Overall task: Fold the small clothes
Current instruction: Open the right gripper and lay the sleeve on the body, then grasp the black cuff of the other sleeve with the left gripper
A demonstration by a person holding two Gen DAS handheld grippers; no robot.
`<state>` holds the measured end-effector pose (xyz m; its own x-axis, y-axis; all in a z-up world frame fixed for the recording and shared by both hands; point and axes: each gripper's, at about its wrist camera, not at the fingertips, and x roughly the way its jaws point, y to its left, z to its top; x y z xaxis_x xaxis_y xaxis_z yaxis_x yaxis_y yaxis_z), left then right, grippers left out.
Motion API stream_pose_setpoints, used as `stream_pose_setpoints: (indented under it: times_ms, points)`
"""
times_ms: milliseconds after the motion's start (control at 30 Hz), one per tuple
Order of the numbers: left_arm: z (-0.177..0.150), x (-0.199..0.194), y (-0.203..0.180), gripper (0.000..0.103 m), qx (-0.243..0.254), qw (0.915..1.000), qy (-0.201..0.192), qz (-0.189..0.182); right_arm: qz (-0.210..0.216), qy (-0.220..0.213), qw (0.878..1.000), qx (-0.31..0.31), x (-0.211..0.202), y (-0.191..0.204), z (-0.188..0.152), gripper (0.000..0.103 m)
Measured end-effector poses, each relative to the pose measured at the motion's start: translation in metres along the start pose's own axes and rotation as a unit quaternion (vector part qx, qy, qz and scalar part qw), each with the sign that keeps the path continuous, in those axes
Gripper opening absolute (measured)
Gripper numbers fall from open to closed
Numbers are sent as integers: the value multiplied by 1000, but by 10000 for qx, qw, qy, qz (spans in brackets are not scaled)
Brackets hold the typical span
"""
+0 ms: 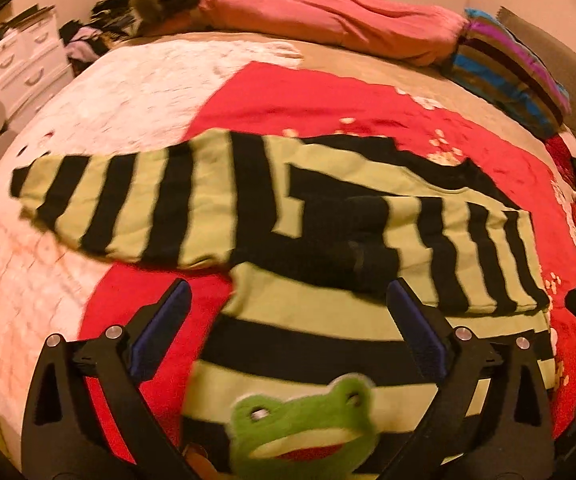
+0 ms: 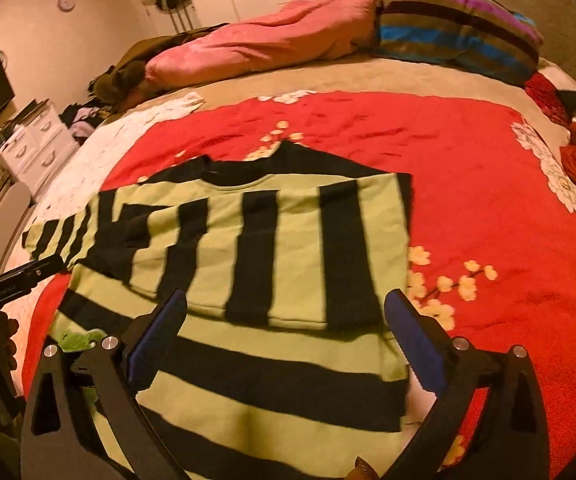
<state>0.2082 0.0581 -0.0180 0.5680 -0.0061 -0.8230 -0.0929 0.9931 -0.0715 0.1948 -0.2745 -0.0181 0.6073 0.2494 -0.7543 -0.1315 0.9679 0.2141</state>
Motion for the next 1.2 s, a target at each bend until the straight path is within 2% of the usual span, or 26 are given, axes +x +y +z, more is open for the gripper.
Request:
stream_pose_setpoints:
  times_ms: [167,333,467,633,833,933,1000,1067,1167,1200]
  points:
    - [-10,-3,51,93,-442,9986,103,275,303,141,9983,-487,8,45,-8,99]
    - [-14,0,107,93,-1048,9928,174,551,618,393,9912,-1102,24,100,-24,99]
    - [-12,-1,152,93,-1636,9841,109,675,838,563,9798,-1725,36,151,-38,99]
    - [-5,6,211,93,-2448,9679,63,573,1289,919,9648,-2102,48,200,-61,99]
    - [13,28,280,92,-3003,9513,-81,696,1238,1086,9536,-2522,57,225,-84,99]
    - [24,40,306,84,-3257,9422,-148,771,1073,1072,9521,-2657,62,228,-88,99]
    - [32,49,320,75,-3398,9382,-211,627,1019,1095,9523,-2661,66,229,-89,99]
    - [35,55,331,71,-3566,9329,-242,446,1011,1155,9534,-2596,72,227,-89,99]
    - [36,70,347,65,-3946,9183,-270,166,985,1256,9549,-2504,78,225,-90,99]
    - [37,76,352,51,-4049,9139,-237,153,980,1274,9554,-2479,79,224,-90,99]
